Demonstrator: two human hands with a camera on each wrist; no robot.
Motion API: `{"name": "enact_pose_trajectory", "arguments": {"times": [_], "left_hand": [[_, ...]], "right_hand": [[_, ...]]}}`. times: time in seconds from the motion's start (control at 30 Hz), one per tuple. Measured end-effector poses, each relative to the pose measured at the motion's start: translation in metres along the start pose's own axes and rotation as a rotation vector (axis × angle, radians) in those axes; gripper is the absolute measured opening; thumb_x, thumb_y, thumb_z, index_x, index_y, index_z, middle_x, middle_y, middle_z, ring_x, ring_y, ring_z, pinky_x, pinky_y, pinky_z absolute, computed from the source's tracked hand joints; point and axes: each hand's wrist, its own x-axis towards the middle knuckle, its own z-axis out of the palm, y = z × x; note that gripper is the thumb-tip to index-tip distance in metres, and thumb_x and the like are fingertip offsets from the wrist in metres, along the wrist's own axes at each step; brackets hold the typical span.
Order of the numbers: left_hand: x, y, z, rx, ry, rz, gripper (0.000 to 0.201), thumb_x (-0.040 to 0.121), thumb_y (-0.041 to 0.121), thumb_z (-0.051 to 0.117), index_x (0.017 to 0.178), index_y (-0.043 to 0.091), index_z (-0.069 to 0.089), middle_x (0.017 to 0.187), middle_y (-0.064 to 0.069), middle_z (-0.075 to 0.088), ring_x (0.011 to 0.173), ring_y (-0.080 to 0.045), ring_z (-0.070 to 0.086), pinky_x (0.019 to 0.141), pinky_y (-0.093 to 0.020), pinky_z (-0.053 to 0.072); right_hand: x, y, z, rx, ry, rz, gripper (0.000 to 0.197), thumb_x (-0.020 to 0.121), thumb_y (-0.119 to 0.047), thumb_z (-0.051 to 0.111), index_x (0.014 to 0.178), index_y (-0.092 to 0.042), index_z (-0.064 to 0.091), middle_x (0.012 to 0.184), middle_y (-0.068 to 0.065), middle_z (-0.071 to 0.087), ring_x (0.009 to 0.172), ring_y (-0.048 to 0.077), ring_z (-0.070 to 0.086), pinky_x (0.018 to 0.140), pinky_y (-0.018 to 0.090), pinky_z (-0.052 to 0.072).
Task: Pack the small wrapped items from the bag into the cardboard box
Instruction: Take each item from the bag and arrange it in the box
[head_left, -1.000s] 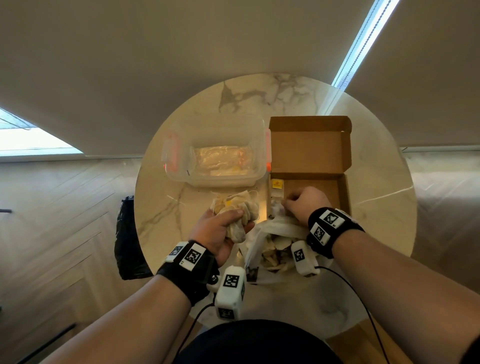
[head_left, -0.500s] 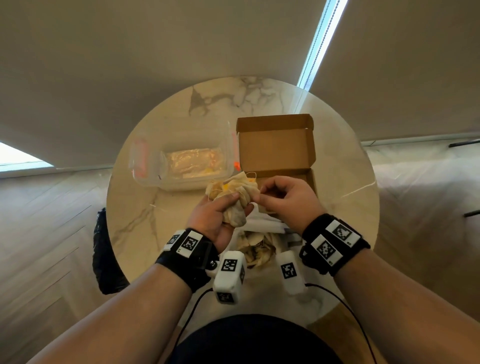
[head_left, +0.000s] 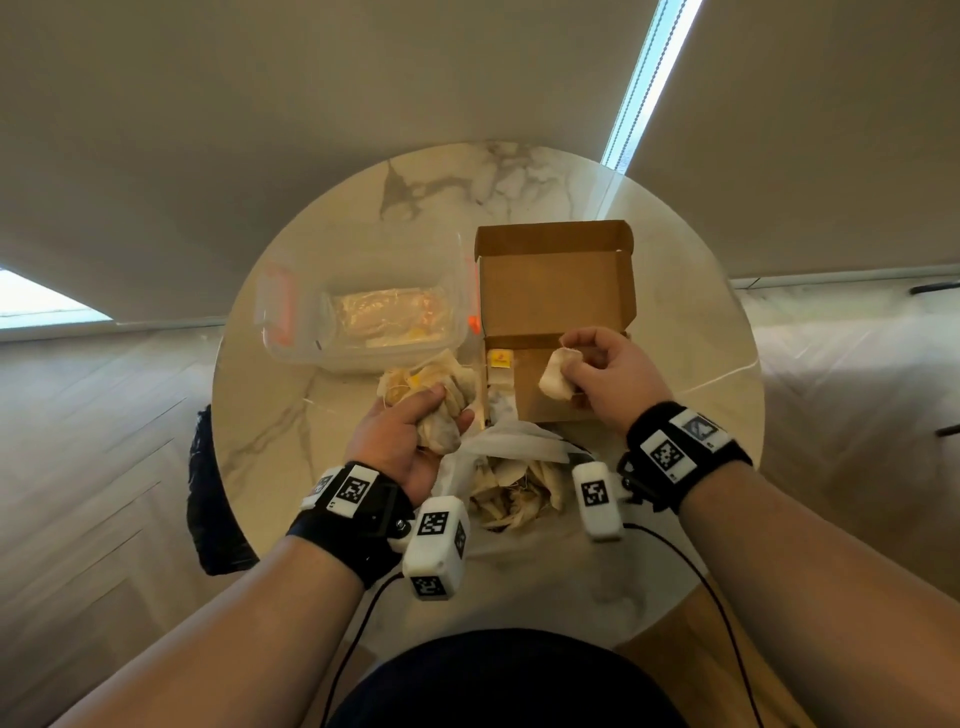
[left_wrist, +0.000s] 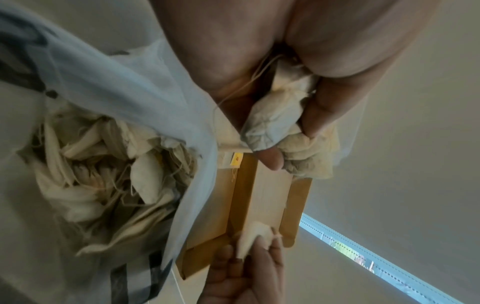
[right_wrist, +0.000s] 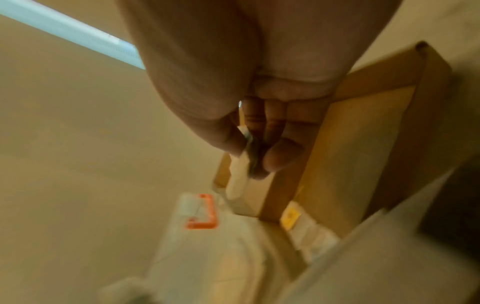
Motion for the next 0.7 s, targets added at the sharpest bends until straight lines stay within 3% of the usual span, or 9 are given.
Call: {"name": "enact_pose_trajectory", "arguments": {"times": [0.1,0.23,0.33,0.4,0.57,0.7], "left_hand": [[0.001,0.006,-0.018,0.009,0.031,0.041,0.040,0.096,-0.004,0.065,0.135,0.001,0.060,0.117,-0.020,0.075,0.089,-0.031,0.079,0.071,-0.041,0.064],[0.002,0.013,-0.034,0.017,0.047,0.035,0.039,0.098,-0.001,0.063,0.136,0.002,0.060,0.127,-0.021,0.072,0.098,-0.032,0.078,0.072,-0.040,0.064],[0.003,0.016,-0.038,0.011,0.050,0.028,0.040,0.097,-0.001,0.063,0.137,0.002,0.060,0.125,-0.021,0.073,0.100,-0.033,0.077,0.072,-0.040,0.064],[0.004,0.015,-0.038,0.012,0.051,0.030,0.041,0.096,-0.002,0.063,0.137,0.001,0.060,0.126,-0.022,0.072,0.103,-0.035,0.077,0.073,-0.040,0.063],[0.005,0.013,-0.034,0.035,0.015,0.031,0.039,0.097,-0.004,0.061,0.135,-0.001,0.061,0.124,-0.023,0.073,0.103,-0.035,0.076,0.072,-0.040,0.063],[0.006,0.011,-0.028,0.062,-0.027,0.030,0.036,0.097,-0.005,0.061,0.133,-0.003,0.061,0.114,-0.022,0.075,0.098,-0.032,0.077,0.074,-0.041,0.063]], "right_hand": [[0.025,0.017,0.008,-0.348,0.012,0.021,0.026,0.095,-0.024,0.071,0.120,-0.030,0.065,0.103,-0.005,0.070,0.089,0.015,0.067,0.073,0.031,0.056],[0.044,0.029,0.033,-0.467,-0.061,0.037,0.024,0.092,-0.024,0.076,0.110,-0.031,0.063,0.099,-0.008,0.069,0.090,0.014,0.066,0.071,0.030,0.053],[0.050,0.034,0.045,-0.521,-0.059,0.063,0.020,0.090,-0.021,0.075,0.106,-0.028,0.066,0.098,-0.006,0.070,0.094,0.020,0.067,0.086,0.041,0.060],[0.051,0.035,0.048,-0.553,-0.062,0.072,0.013,0.092,-0.023,0.072,0.103,-0.029,0.067,0.098,-0.004,0.070,0.092,0.021,0.067,0.087,0.042,0.061],[0.050,0.034,0.050,-0.641,0.019,0.057,0.016,0.090,-0.018,0.071,0.096,-0.032,0.067,0.096,-0.004,0.070,0.083,0.018,0.066,0.069,0.030,0.057],[0.048,0.031,0.047,-0.677,-0.049,0.101,0.017,0.087,-0.020,0.077,0.095,-0.028,0.065,0.097,-0.002,0.069,0.077,0.014,0.063,0.057,0.024,0.045]]}}
